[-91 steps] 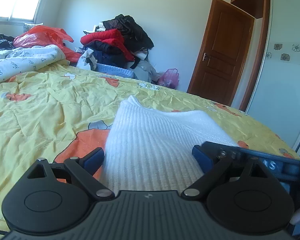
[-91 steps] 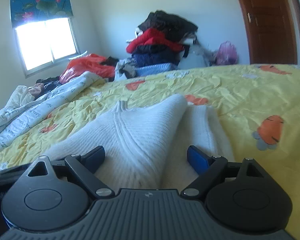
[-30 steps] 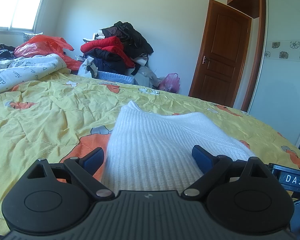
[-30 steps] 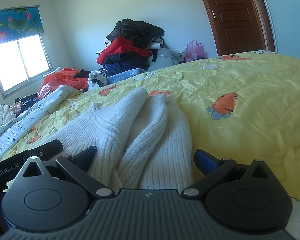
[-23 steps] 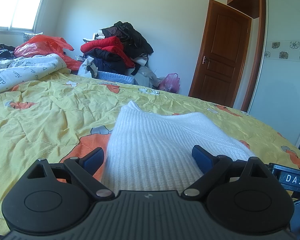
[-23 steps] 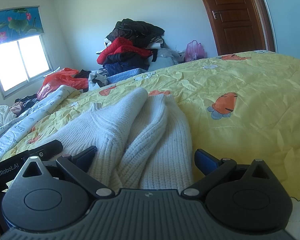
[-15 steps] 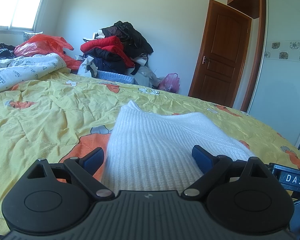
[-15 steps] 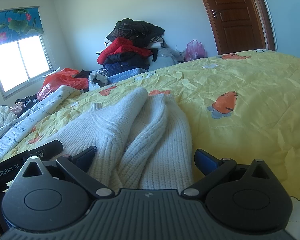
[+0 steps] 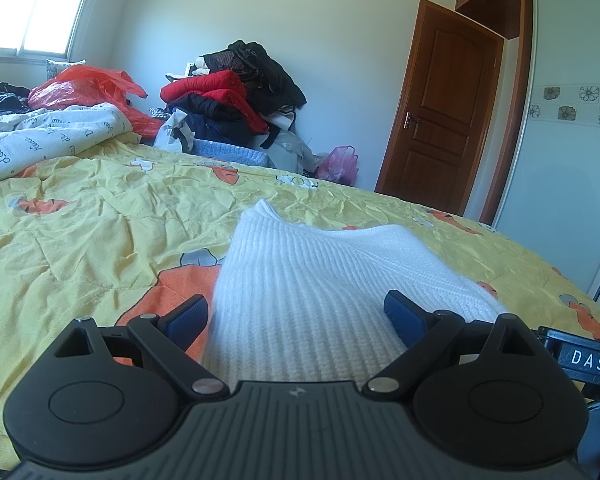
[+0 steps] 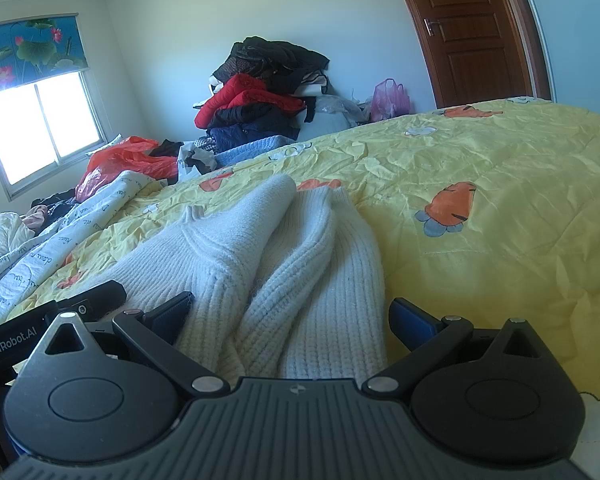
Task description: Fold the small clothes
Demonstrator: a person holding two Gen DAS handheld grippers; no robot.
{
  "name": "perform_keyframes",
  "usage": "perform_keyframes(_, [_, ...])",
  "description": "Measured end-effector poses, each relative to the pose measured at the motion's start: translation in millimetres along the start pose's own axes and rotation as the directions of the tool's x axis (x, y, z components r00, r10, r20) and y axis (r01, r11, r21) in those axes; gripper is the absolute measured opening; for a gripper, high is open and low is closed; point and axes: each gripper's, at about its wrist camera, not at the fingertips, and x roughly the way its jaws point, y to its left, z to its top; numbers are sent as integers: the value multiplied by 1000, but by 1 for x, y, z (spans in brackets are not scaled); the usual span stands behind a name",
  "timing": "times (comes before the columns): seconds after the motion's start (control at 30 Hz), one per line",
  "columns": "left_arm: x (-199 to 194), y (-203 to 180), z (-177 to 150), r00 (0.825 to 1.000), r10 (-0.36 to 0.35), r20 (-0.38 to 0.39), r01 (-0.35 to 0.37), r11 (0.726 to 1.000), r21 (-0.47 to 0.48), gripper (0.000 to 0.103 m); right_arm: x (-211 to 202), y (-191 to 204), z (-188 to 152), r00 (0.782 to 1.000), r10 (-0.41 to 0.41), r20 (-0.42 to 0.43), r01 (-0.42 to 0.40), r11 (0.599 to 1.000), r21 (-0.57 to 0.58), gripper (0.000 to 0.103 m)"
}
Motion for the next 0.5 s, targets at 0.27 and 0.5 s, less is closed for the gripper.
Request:
perform_keyframes(0.27, [0, 1, 0, 1000, -3, -2, 3, 1000, -6, 95, 0, 0, 0, 1000, 0, 0, 0, 1000, 1, 102])
perform_keyframes(0.5, [6, 10, 1, 999, -24, -32, 21, 997, -74, 102, 0, 0, 0, 1000, 0, 0, 0, 1000, 2, 102])
